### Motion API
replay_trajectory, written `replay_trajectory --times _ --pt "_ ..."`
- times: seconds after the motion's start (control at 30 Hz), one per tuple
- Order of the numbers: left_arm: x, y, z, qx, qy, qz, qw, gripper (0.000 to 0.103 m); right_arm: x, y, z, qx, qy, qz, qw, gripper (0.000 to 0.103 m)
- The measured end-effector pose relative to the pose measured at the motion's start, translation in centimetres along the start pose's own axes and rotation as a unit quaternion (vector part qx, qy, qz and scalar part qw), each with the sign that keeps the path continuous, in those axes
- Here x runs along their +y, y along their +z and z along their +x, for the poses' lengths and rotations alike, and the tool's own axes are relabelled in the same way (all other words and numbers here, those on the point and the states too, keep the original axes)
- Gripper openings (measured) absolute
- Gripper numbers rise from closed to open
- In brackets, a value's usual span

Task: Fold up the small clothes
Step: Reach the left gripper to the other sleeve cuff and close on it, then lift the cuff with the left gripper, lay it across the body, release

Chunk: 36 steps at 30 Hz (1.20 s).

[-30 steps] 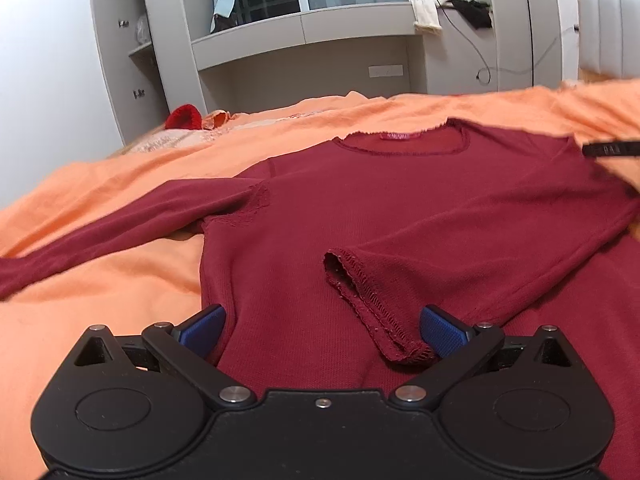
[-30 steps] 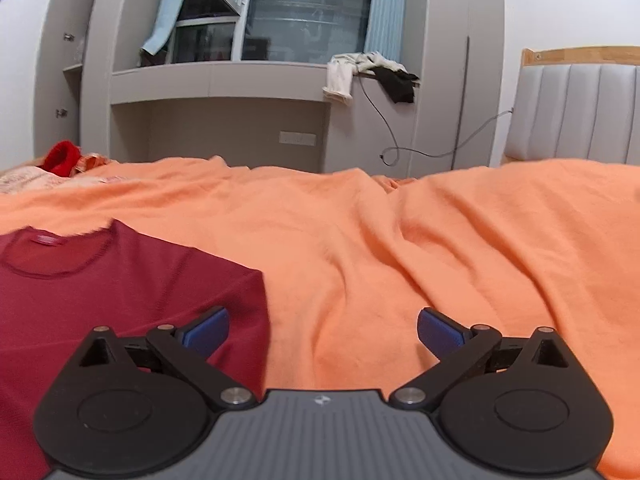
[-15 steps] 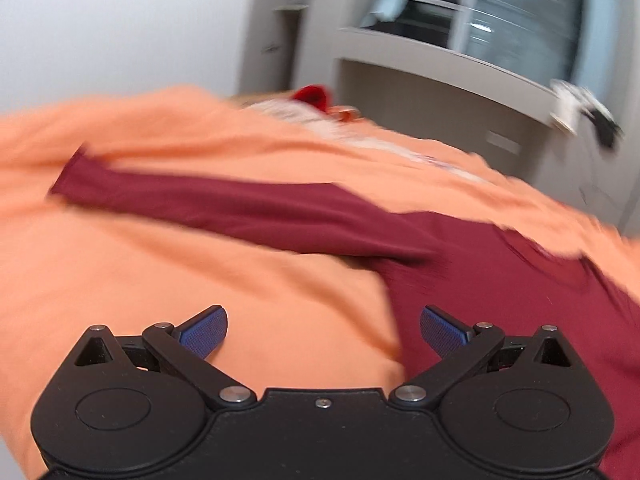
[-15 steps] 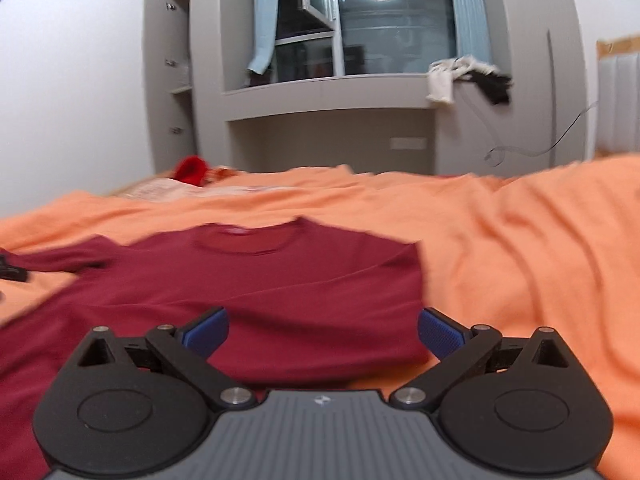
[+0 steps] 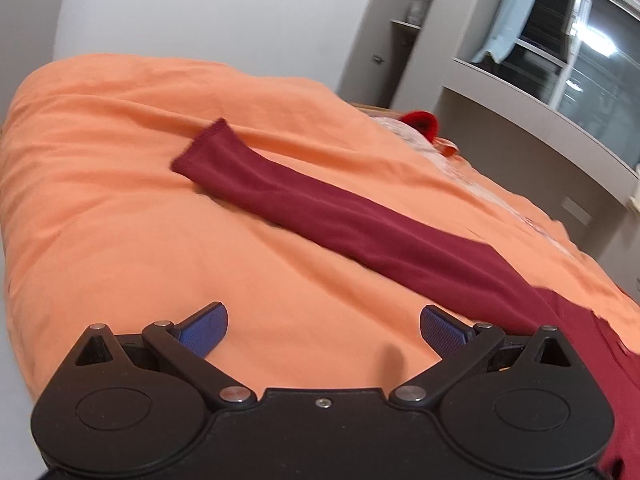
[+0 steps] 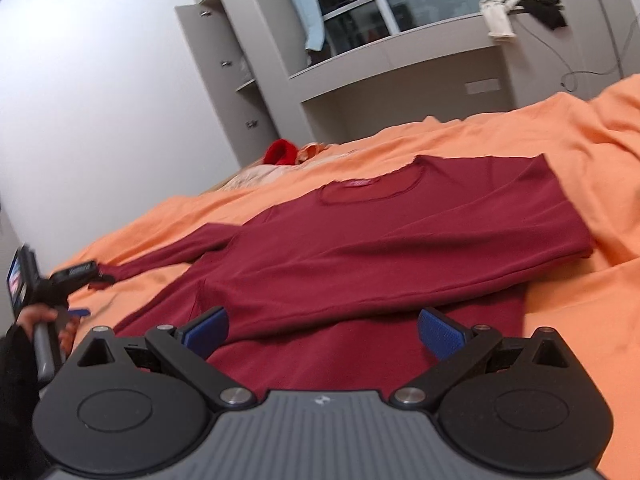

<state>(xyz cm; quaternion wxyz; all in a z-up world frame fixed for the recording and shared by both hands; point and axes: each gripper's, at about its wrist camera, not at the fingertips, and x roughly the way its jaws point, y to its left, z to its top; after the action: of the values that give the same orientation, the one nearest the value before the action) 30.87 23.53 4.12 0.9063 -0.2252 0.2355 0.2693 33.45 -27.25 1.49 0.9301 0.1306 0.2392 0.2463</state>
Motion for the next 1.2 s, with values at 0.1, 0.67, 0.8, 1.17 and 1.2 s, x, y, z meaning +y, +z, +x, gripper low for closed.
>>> replay_trajectory --times 0.1,0.67,0.8,1.17,1.2 --pt "0.8 1.3 2.0 -0.003 0.006 -0.011 0.9999 0.102 0.3 -0.7 0.8 0.013 0.006 -0.017 1.000 0.103" --pt "6.4 4.2 8.8 -0.098 -0.059 -0.230 0.9665 0.097 0.3 -2.2 2.1 0.042 0.005 -0.024 0.999 0.103" --pt "6.8 4.2 8.8 -0.118 -0.043 -0.254 0.9590 0.072 0.3 -2.3 2.2 0.042 0.004 -0.026 0.999 0.103" --pt "8.2 3.9 8.7 -0.157 -0.058 -0.320 0.9325 0.004 0.4 -2.5 2.4 0.042 0.001 -0.032 0.999 0.103" --pt "8.2 3.8 8.3 -0.163 -0.061 -0.319 0.9318 0.004 0.4 -2.5 2.4 0.042 0.001 -0.032 0.999 0.103"
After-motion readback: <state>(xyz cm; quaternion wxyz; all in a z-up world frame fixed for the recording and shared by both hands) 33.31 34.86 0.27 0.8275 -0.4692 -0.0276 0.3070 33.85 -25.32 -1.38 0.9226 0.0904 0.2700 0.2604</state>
